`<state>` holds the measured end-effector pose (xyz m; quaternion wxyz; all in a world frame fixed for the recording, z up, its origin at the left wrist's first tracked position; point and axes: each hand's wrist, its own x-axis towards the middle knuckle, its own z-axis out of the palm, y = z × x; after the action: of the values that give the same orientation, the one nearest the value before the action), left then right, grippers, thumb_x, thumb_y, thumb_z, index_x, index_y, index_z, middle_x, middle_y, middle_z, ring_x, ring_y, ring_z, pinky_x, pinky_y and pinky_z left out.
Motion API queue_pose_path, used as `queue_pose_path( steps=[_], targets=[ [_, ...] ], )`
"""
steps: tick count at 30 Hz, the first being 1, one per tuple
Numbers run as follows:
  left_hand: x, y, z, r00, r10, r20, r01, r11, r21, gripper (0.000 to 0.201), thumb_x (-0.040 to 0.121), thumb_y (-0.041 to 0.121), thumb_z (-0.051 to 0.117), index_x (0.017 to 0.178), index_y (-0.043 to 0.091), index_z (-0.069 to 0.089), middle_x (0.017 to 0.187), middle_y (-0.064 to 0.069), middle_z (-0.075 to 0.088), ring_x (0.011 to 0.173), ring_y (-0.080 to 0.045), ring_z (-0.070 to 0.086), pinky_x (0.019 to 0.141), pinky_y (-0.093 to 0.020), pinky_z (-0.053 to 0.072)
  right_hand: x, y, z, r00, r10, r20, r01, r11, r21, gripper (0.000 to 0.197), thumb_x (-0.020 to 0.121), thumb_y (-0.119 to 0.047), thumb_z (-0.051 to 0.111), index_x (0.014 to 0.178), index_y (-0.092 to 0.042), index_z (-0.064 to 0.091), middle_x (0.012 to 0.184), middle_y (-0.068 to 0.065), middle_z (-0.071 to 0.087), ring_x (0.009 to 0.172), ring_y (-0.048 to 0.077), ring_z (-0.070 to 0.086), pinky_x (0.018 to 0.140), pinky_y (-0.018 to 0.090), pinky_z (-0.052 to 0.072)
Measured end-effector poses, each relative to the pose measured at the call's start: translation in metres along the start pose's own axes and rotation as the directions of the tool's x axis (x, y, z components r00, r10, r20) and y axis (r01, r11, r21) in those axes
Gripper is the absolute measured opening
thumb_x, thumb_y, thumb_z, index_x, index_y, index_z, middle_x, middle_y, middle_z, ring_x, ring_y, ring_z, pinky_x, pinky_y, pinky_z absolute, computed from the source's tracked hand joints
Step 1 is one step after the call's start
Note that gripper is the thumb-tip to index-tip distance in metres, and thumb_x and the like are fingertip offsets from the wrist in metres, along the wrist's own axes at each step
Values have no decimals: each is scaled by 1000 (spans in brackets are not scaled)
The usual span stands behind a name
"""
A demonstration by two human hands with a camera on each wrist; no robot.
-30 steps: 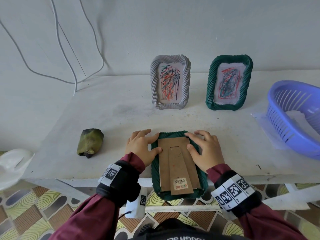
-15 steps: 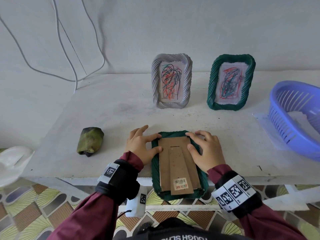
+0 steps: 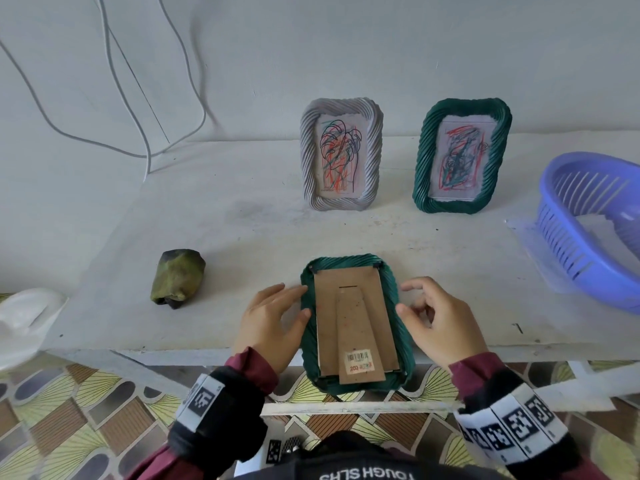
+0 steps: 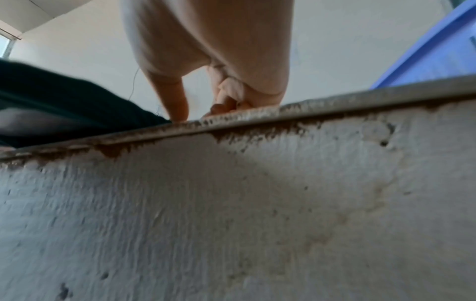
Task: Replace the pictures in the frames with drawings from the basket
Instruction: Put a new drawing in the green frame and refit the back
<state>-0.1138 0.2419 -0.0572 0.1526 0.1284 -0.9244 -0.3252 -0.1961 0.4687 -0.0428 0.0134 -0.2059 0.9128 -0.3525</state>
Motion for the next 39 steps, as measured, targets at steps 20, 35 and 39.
queue_pose_path(
  steps=[20, 35, 39],
  targets=[
    [12, 2, -18, 814, 231, 533, -273, 962, 0, 71, 64, 65, 35, 131, 45, 22, 143, 23, 14, 136, 1, -3, 113, -24, -7, 6, 1, 5, 971, -231, 59, 234, 972, -36, 38, 82, -6, 61, 117, -21, 60, 126, -12, 54, 116, 9, 48, 99, 25, 33],
    [23, 1, -31, 692, 383, 613, -605, 770, 202, 74, 72, 76, 40, 134, 36, 42, 144, 5, 38, 138, -19, 27, 109, -44, -2, -6, 9, 10, 961, -218, 170, 215, 976, 42, 44, 89, -15, 56, 129, -30, 48, 134, -24, 37, 134, -7, 20, 104, 1, 12],
    [26, 2, -30, 659, 478, 581, -709, 653, 267, 64, 73, 69, 42, 121, 31, 58, 125, 1, 61, 121, -24, 52, 101, -53, 20, -7, 10, 9, 958, -228, 176, 227, 974, 22, 45, 89, -14, 56, 130, -30, 46, 134, -25, 35, 134, -7, 19, 105, 4, 12]
  ],
)
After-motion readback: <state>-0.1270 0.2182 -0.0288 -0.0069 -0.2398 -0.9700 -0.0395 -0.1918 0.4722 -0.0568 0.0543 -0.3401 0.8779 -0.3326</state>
